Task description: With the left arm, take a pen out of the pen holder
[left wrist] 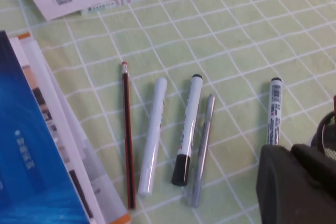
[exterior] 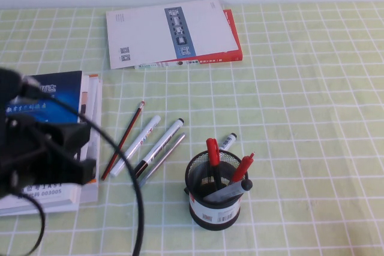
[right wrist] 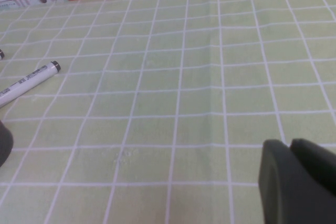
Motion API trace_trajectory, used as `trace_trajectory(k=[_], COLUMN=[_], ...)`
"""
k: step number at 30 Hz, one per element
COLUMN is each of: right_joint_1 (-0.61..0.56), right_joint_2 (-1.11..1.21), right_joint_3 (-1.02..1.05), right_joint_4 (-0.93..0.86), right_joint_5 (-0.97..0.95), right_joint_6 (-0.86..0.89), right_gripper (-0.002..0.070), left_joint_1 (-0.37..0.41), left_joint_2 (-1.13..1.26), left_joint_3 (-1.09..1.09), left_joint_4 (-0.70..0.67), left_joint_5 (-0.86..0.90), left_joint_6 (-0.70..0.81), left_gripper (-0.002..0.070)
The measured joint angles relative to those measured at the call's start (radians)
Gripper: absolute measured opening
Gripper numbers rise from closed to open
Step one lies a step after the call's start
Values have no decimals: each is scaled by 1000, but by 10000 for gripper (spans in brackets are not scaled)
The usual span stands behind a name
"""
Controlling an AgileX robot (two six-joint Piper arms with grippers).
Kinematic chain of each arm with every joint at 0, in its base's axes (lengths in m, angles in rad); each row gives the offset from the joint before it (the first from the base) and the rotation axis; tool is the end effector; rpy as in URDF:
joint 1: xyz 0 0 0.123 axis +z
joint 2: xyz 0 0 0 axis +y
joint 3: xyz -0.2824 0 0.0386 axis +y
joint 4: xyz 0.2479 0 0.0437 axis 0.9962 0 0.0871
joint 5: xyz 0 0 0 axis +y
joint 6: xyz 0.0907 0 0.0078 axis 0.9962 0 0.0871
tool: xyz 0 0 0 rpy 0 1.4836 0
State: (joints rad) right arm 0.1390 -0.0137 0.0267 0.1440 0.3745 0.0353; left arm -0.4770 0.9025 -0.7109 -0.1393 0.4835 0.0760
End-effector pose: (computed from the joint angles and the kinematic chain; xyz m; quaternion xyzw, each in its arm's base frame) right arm 0.0513 0.0120 0.1715 -0.0034 0.8037 0.1122 0.5843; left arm 0.1596 -0.0891 0.3141 0.2025 0.8568 -0.1502 0.4499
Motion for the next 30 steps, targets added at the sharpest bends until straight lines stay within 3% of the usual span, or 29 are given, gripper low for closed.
trace_trajectory(k=[11, 18, 22, 30], right_joint_1=[0, 0, 0, 0], right_joint_2=[0, 0, 0, 0], right_joint_3=[0, 0, 0, 0], right_joint_4=[0, 0, 0, 0], right_joint_5=[0, 0, 0, 0], right_joint_6=[0, 0, 0, 0], right_gripper=[-14, -14, -14, -14], left_joint_1=[0, 7, 71, 279], left_joint_2=[-89, -174, -344, -744], left_joint_3=[88, 239, 386, 637], left_joint_4=[35, 73, 41, 35], left_joint_5=[-24, -255, -349, -373], left_joint_6=[-16, -14, -8, 21], left_gripper=[0, 0, 0, -1])
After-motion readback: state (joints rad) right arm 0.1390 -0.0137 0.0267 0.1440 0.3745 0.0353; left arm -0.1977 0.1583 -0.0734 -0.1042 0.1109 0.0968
